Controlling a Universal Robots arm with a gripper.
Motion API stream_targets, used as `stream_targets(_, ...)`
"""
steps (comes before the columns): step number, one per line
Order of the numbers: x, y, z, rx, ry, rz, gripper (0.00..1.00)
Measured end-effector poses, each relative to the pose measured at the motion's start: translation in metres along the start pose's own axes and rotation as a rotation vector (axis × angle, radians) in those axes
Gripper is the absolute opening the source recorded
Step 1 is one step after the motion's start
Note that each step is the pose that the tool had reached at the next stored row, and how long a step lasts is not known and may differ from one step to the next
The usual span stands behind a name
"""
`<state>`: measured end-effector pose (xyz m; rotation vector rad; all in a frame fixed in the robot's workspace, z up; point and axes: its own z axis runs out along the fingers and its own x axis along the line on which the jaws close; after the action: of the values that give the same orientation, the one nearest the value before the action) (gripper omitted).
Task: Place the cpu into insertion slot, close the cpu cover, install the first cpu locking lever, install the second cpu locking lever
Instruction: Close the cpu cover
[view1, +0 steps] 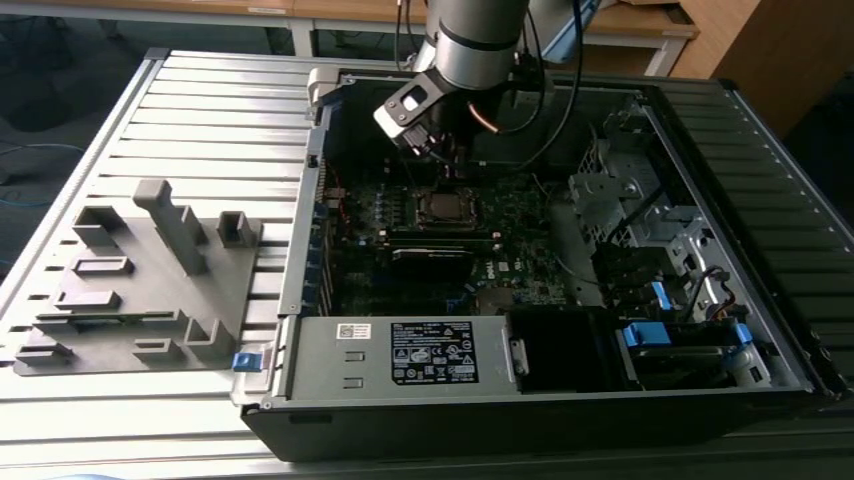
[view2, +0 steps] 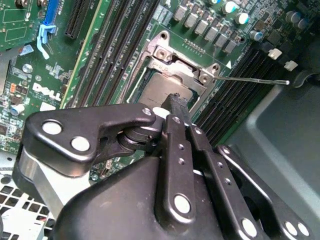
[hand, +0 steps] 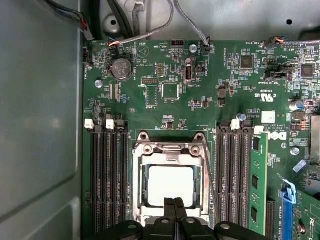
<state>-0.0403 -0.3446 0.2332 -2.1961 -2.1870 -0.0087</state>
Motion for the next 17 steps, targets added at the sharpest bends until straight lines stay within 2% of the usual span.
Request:
stream_targets(6,-0.0002,0.0,0.0013,-0.0087,-0.0004,-0.026,0.11)
stream_targets(15,-0.0005,0.0,0.0021,-0.0093,-0.0006,-0.03,0.11)
stream_targets(17,-0.0005,0.0,0.0022,-0.0089,-0.0009,-0.041,0.11)
